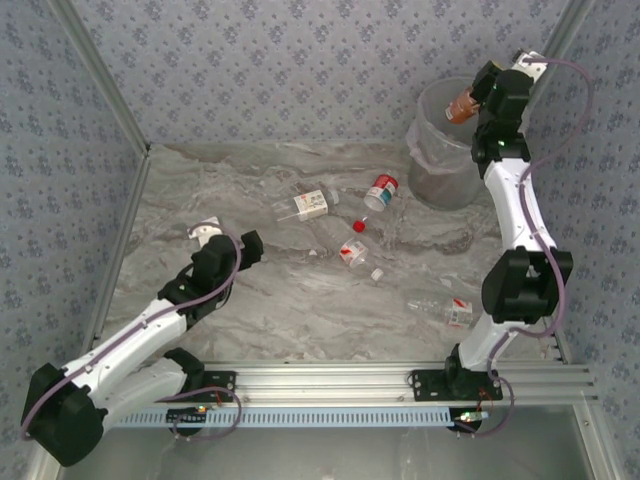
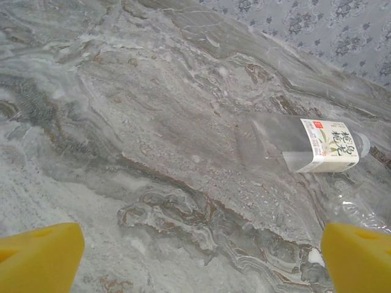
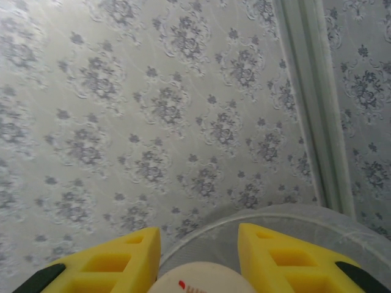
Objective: Put the plastic bottles in the bin
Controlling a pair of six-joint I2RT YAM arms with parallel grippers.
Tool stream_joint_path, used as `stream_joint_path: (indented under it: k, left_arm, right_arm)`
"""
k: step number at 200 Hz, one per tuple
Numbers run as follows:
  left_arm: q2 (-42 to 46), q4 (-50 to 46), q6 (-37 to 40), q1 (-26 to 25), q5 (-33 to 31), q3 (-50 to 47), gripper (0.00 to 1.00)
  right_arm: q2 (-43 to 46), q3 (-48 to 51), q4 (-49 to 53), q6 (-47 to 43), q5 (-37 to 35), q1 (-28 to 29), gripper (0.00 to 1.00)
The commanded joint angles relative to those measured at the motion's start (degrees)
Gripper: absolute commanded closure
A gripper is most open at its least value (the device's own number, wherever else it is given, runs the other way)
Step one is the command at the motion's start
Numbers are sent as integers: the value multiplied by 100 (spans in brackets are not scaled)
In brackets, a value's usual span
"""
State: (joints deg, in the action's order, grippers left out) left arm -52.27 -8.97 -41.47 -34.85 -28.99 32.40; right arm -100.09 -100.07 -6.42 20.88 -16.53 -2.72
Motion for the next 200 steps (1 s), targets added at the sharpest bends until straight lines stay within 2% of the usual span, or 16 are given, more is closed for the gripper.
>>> stream_joint_path:
  k: [1,63,92,111,129,155,175,188,200]
  left_arm:
    - [195,-100,-150,39,-156,-101,1]
    - [340,-173,-181,57,-259,-160,0]
    - [305,-146,-165,61,-247,-147,1]
    - [304,-165,-159,65,-247,-155,0]
    - [301,-166,-176,63,-262,-177,1]
    - [285,-140,-236,74,-278,-219,1]
    - [242,-118,-231,71,-243,-210,0]
    - [225,-138,-203,73,-221,-184,1]
    - [224,-149,-190,70,-221,-181,1]
  right_arm:
    - [-301,-408,-269,-252,-472,-62,100]
    - [-1141,-1251,550,52,-260,-347,100]
    - [-1473,-1521,560,-426,-587,-299,99]
    - [-1729,-1790,611,-803,-537,-308,97]
    - [-1903,-2007,808,-735,-200,-341,90]
    - [-2046,-2170,1021,77,703,-447,83]
    - [-2198,-2408,1204,614,1081,-487,70]
    - [-2296,-2628,1418,665,1125,-484,58]
    - [-2330,-2742,1552,625,1166,-481,53]
